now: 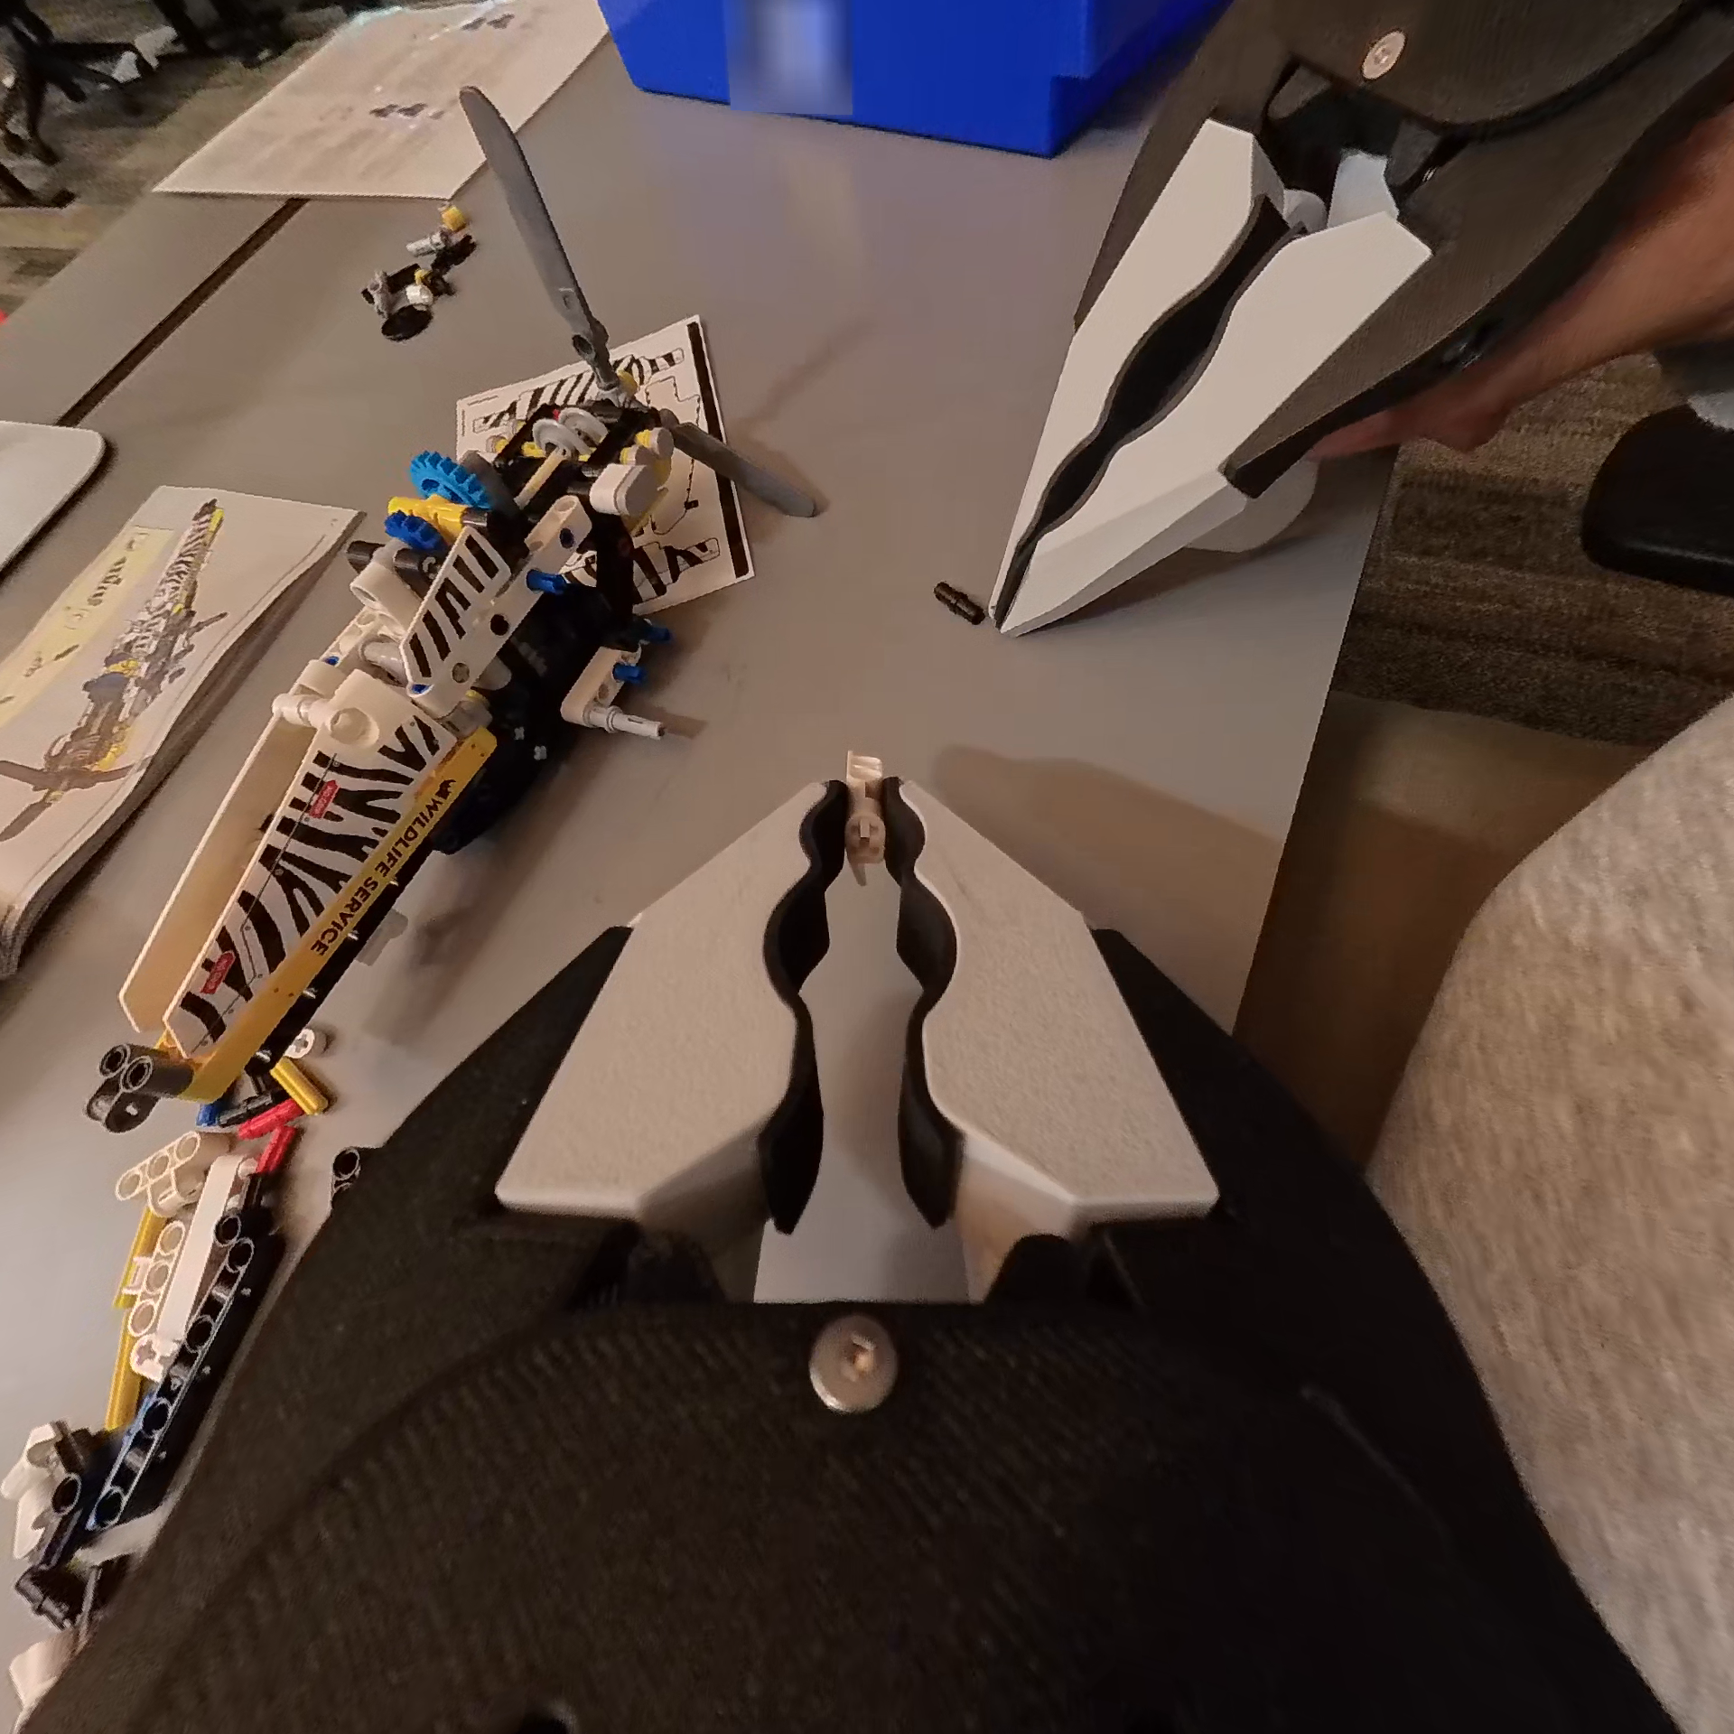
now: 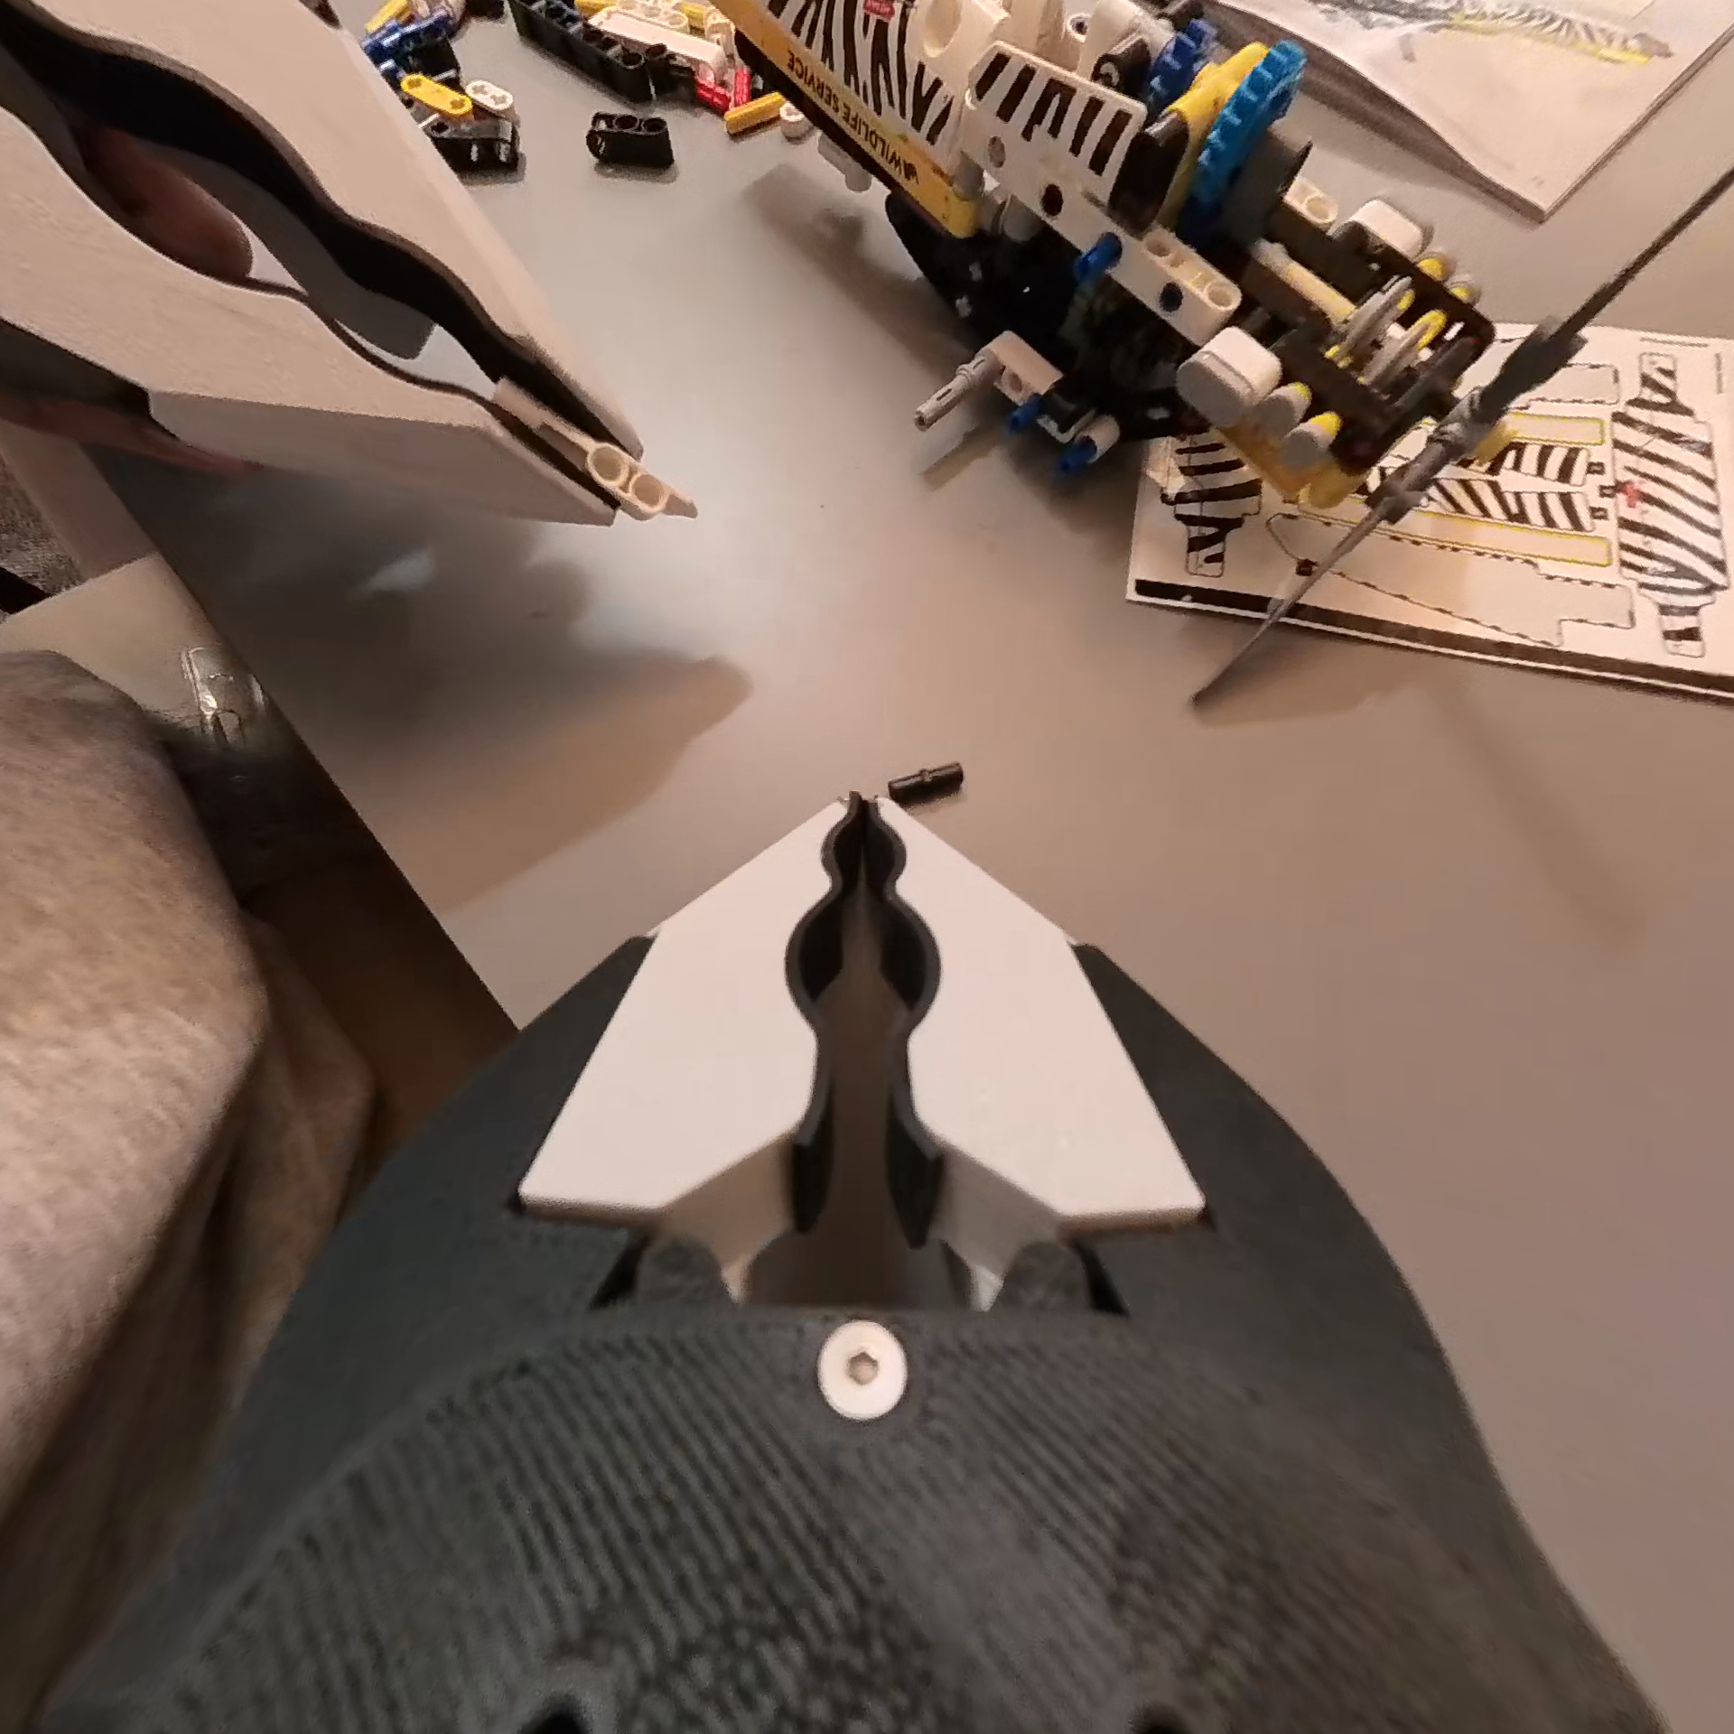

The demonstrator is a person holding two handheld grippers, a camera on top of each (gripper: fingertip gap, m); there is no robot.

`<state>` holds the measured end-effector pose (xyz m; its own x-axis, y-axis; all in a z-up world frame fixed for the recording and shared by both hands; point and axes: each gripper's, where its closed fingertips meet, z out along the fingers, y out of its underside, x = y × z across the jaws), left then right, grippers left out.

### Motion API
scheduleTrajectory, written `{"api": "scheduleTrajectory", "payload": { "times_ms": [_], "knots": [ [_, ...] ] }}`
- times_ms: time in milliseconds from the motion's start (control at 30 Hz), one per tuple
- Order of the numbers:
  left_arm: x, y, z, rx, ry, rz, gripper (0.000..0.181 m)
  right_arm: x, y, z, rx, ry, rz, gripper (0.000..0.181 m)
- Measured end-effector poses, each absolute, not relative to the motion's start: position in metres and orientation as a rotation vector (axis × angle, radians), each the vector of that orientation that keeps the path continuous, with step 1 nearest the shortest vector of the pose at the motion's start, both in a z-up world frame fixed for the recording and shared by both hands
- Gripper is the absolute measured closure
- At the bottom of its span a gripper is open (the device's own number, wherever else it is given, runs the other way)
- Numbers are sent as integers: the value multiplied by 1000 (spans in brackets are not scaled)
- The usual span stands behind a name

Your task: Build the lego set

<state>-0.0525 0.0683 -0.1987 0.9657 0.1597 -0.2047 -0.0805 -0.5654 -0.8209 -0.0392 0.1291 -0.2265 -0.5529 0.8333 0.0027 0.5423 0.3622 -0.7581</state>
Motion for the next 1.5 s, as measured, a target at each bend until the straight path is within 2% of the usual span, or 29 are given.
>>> {"api": "scheduleTrajectory", "payload": {
  "times_ms": [500, 667, 1000, 1167, 1500],
  "knots": [
    [-53, 68, -200, -2160, -62, 310, 174, -51, 128, -226, -1234, -2236, 1045, 163],
    [-54, 68, -201, -2160, -64, 304, 174, -52, 120, -226, -1194, -2256, 1026, 168],
    [-54, 68, -200, -2155, -64, 302, 174, -48, 123, -226, -1101, -2323, 912, 166],
    [-54, 68, -200, -2156, -65, 303, 174, -42, 120, -227, -1079, -2360, 884, 175],
    [-54, 68, -200, -2159, -62, 305, 174, -28, 113, -215, -1192, -2419, 1065, 168]
  ]
}}
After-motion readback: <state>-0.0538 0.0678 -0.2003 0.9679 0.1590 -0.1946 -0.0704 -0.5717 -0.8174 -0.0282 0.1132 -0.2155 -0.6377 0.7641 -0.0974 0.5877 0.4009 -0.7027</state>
